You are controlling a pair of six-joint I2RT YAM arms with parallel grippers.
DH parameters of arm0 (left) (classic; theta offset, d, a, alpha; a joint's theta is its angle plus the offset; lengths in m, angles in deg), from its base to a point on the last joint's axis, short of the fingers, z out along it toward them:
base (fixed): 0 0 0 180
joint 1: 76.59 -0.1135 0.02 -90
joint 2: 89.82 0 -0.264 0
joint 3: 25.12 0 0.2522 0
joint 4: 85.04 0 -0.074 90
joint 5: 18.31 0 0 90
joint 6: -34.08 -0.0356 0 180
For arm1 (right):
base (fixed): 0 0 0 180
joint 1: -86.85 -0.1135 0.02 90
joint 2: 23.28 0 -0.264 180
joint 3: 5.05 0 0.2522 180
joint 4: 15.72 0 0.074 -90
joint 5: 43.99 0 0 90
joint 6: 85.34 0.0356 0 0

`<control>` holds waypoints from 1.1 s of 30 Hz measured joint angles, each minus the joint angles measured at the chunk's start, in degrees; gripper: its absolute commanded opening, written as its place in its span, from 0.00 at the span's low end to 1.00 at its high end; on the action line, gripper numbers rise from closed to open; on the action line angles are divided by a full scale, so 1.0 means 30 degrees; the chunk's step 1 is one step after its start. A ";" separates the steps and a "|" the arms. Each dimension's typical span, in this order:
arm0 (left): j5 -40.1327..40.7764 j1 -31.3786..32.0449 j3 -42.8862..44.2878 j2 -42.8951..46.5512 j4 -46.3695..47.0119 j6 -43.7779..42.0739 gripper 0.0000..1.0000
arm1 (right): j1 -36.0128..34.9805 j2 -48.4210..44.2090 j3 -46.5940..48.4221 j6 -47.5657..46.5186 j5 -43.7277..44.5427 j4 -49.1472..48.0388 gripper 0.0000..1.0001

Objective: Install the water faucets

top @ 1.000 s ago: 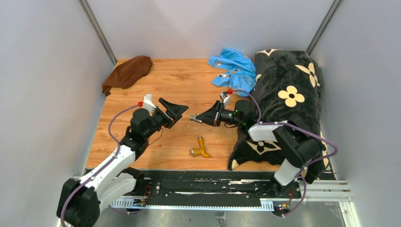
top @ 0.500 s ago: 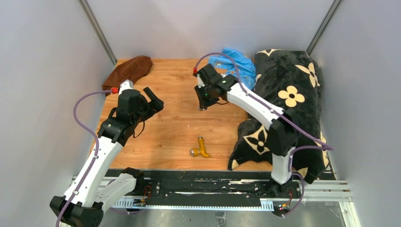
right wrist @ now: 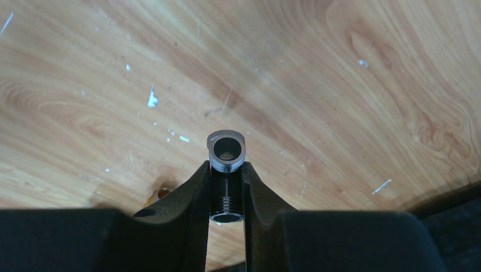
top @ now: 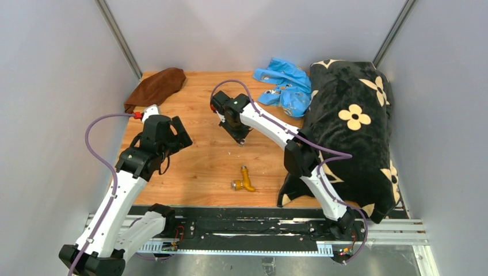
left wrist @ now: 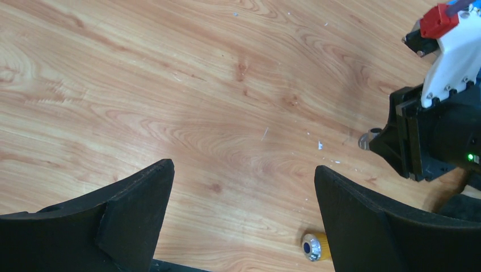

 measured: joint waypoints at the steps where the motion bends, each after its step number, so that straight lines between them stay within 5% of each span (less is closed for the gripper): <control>1: 0.0058 -0.0007 0.0000 0.0022 0.0000 -0.0087 0.98 | 0.0000 0.0379 0.0503 -0.0029 0.0080 0.0168 0.01; 11: -0.0255 -0.0087 -0.0481 0.0124 -0.0015 -0.0525 0.98 | 0.0000 0.2419 0.2936 -0.0175 0.0423 0.0707 0.01; 21: -0.0758 -0.0109 -0.0838 0.0138 -0.0146 -0.0860 0.98 | -0.0095 0.3126 0.3016 -0.0248 0.0539 0.0634 0.22; 26: -0.0845 -0.0109 -0.0838 0.0138 -0.0153 -0.1027 0.98 | -0.0138 0.3220 0.3177 -0.0408 0.0568 0.0554 0.45; 33: -0.1515 -0.0124 -0.0838 0.0138 -0.0138 -0.1064 0.98 | -0.0138 0.3235 0.3213 -0.0466 0.0561 0.0335 0.51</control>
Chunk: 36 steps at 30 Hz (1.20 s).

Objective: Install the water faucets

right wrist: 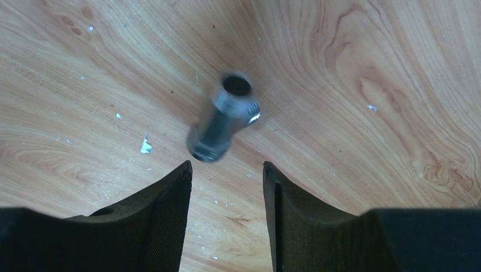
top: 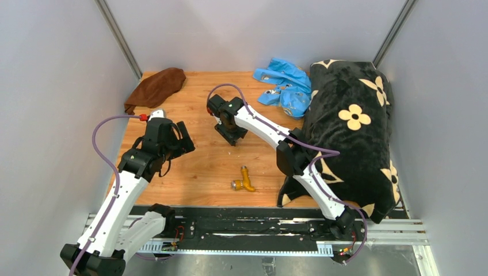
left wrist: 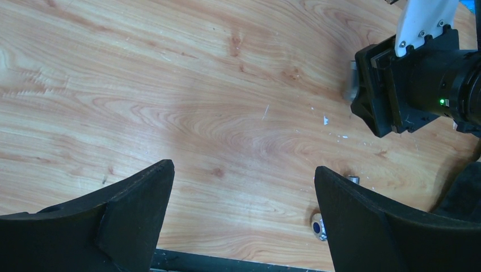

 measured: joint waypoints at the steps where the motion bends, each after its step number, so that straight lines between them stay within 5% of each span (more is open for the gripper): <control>1: -0.0051 0.0000 0.0000 0.0000 0.0000 0.0000 0.98 | 0.0000 0.0000 0.0007 -0.0007 0.0000 -0.0044 0.52; 13: -0.0597 0.0000 -0.0029 -0.0087 0.0255 -0.0204 0.99 | 0.0007 -0.3300 -0.2368 -0.0044 -0.1020 -0.1705 0.53; 23: -0.3111 -0.0255 -0.0146 -0.4408 0.1916 0.0219 0.99 | 0.0729 -1.1540 -1.3435 0.3249 -0.2761 -0.8466 0.44; 28: -0.4022 -0.2098 -0.0058 -0.4750 0.1836 0.1020 0.99 | 0.0772 -0.9843 -1.3843 0.7366 -0.2324 -1.0185 0.46; 36: -0.4830 -0.3781 0.0044 -0.3075 0.1654 0.1370 0.98 | 0.0357 -0.4728 -1.0098 0.9959 -0.1268 -0.9202 0.46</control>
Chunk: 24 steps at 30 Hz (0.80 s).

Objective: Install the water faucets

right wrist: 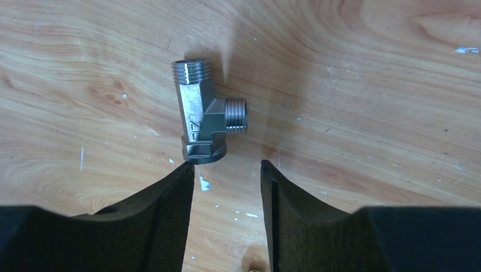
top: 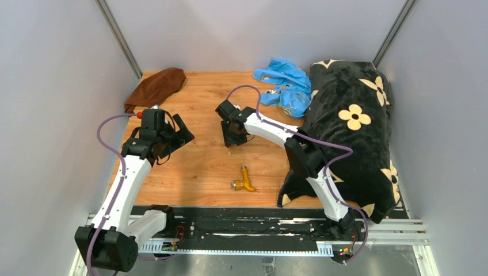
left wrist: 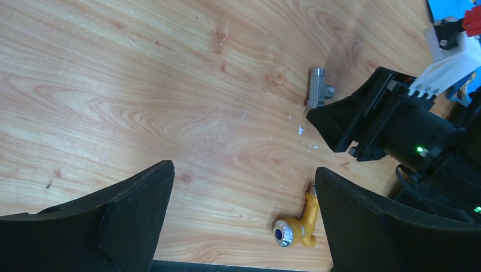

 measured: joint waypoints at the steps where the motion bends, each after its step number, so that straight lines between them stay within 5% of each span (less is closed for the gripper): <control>1: -0.0036 -0.0051 0.0000 0.0153 -0.0036 0.0000 0.98 | -0.0022 0.0160 0.0117 0.0117 0.0102 0.0146 0.46; 24: -0.0481 -0.0204 0.0000 0.0219 -0.0095 -0.0007 0.98 | -0.0947 0.1989 0.2710 0.1807 0.2331 0.1195 0.42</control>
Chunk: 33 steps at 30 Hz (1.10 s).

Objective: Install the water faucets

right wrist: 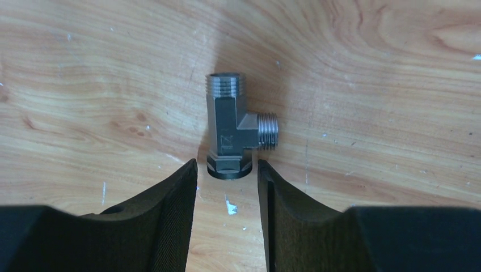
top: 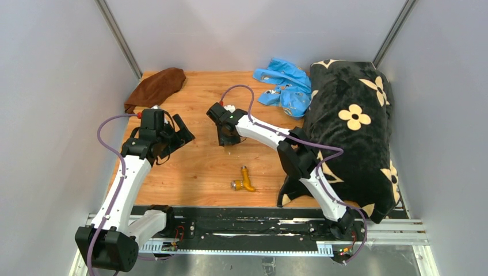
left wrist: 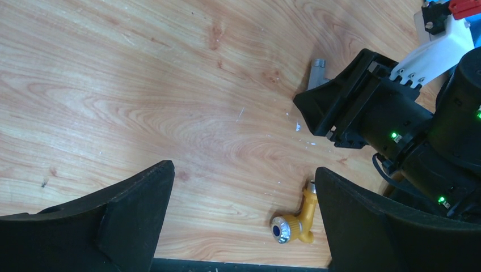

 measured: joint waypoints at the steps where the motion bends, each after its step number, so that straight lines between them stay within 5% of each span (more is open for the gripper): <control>1: 0.0000 0.0000 0.0000 0.0000 0.0000 0.0000 0.98 | 0.0000 0.0058 0.0211 0.0117 0.0073 0.0051 0.41; 7: -0.0029 -0.0007 -0.0007 0.0007 -0.0007 0.0000 0.98 | 0.0000 0.0568 0.0954 0.0306 0.0765 0.0204 0.30; 12: -0.0029 -0.0015 -0.0007 0.0029 -0.0015 -0.0066 0.98 | 0.0000 0.0729 0.1224 0.0299 0.1100 0.0211 0.02; 17: -0.0699 -0.0022 -0.0189 0.0146 0.0051 -0.0386 0.98 | 0.0000 0.0408 0.0627 -0.1268 0.0612 -0.0444 0.01; 25: -0.5071 -0.0087 -0.2397 0.1421 0.0692 -0.1683 0.93 | 0.0058 -0.8699 -1.1657 -0.7570 -0.4146 -0.6156 0.01; 33: -1.1854 0.0102 -0.4218 0.0721 0.4036 -0.0765 0.93 | 0.0233 -1.6364 -1.7646 -1.2466 -0.7745 -0.9355 0.01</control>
